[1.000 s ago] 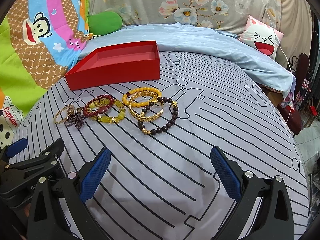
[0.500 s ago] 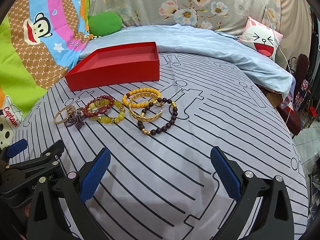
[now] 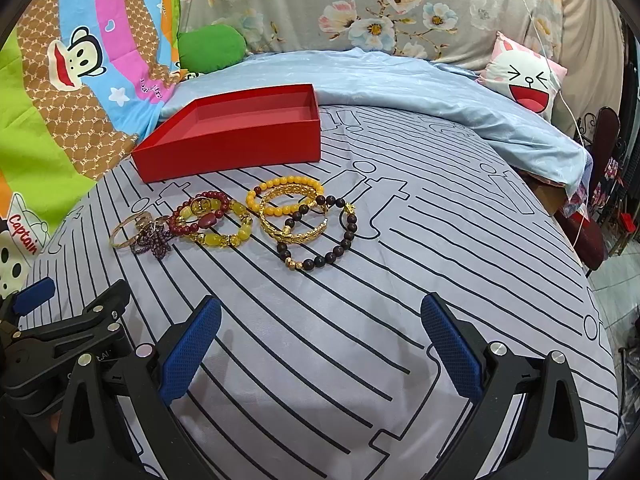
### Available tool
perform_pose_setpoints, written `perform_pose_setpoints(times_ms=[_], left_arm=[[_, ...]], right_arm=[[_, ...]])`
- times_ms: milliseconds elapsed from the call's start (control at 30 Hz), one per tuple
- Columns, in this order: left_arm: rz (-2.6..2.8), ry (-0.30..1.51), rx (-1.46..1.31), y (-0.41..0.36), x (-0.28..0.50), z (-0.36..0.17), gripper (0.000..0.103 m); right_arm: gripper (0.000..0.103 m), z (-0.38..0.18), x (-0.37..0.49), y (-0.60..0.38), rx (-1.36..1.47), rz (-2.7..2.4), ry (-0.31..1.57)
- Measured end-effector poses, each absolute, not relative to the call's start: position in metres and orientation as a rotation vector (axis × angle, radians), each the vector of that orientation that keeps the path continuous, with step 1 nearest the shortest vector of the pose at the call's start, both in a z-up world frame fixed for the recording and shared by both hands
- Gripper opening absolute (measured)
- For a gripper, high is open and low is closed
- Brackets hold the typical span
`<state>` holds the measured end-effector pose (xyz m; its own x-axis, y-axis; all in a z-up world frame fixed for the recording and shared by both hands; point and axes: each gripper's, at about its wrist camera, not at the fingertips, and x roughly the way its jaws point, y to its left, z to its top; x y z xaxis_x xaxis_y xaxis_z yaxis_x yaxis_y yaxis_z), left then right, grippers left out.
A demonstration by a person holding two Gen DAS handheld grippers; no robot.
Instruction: Organize jewelry
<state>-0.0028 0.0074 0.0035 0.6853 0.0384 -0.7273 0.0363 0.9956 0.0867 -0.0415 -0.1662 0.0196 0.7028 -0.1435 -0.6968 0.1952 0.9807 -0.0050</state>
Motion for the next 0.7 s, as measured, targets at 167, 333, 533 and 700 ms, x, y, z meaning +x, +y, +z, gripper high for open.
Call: perform_pose_setpoints(times_ms=[167, 333, 533, 700], left_arm=[[0.002, 0.820, 0.114, 0.0041, -0.0020, 0.0036, 0.095], [0.003, 0.821, 0.122, 0.0036, -0.0015, 0.0032, 0.095], [-0.002, 0.817, 0.123, 0.0034, -0.0019, 0.0037, 0.095], [-0.010, 0.818, 0.118, 0.0034, -0.0013, 0.0036, 0.095]], right_arm=[[0.096, 0.0197, -0.0417, -0.1658, 0.073, -0.186, 0.766], [0.096, 0.0182, -0.0403, -0.1647, 0.069, -0.171, 0.776], [0.096, 0.0171, -0.0396, -0.1624, 0.062, -0.170, 0.781], [0.096, 0.0158, -0.0384, -0.1634, 0.066, -0.178, 0.788]])
